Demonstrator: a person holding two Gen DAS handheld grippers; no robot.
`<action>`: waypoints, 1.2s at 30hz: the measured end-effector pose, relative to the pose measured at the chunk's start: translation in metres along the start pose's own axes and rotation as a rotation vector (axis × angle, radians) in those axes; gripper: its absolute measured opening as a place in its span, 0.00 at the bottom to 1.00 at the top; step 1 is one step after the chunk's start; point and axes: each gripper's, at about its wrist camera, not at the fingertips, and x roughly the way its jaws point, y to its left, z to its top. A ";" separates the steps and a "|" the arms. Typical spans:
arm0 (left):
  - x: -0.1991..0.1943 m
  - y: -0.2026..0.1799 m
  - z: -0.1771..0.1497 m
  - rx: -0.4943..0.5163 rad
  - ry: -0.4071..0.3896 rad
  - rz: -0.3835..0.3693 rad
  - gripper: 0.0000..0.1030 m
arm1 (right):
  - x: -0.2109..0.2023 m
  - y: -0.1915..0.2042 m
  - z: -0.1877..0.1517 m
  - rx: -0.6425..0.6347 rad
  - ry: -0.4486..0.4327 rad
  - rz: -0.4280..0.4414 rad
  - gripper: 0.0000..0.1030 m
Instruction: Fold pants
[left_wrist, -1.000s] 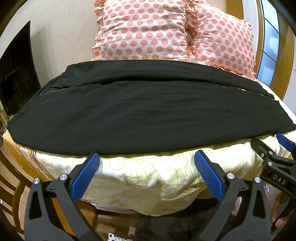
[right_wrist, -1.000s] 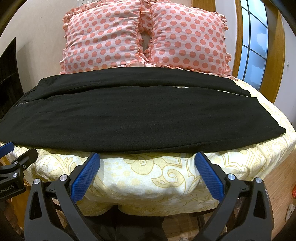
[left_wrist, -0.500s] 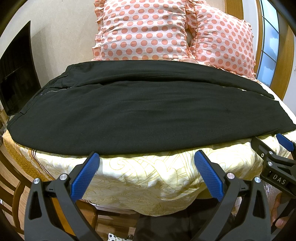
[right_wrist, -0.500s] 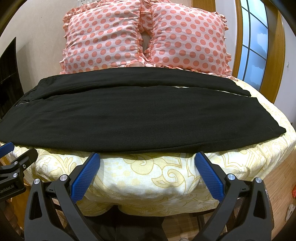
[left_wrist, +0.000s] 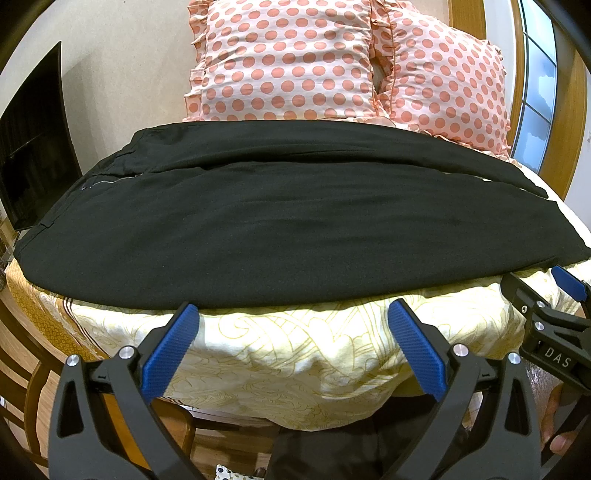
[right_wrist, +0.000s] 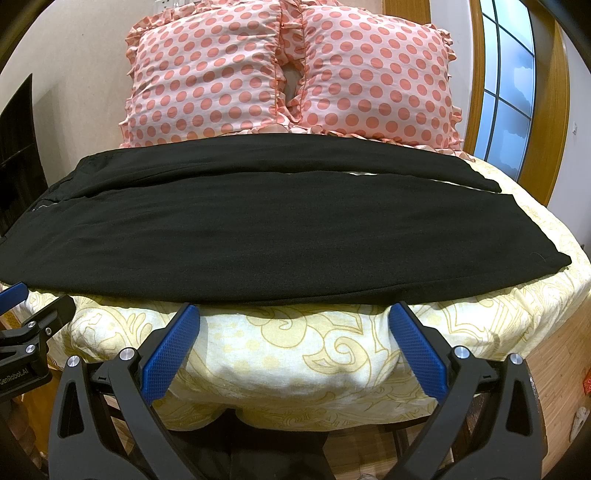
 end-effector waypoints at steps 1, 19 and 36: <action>0.000 0.000 0.000 0.000 0.000 0.000 0.98 | 0.000 0.000 0.000 0.000 0.000 0.000 0.99; 0.000 0.000 0.000 0.000 -0.002 0.000 0.98 | 0.001 0.000 0.000 0.000 0.000 0.000 0.99; 0.000 0.000 0.000 0.000 -0.002 0.000 0.98 | 0.002 -0.003 -0.001 0.004 0.002 0.001 0.99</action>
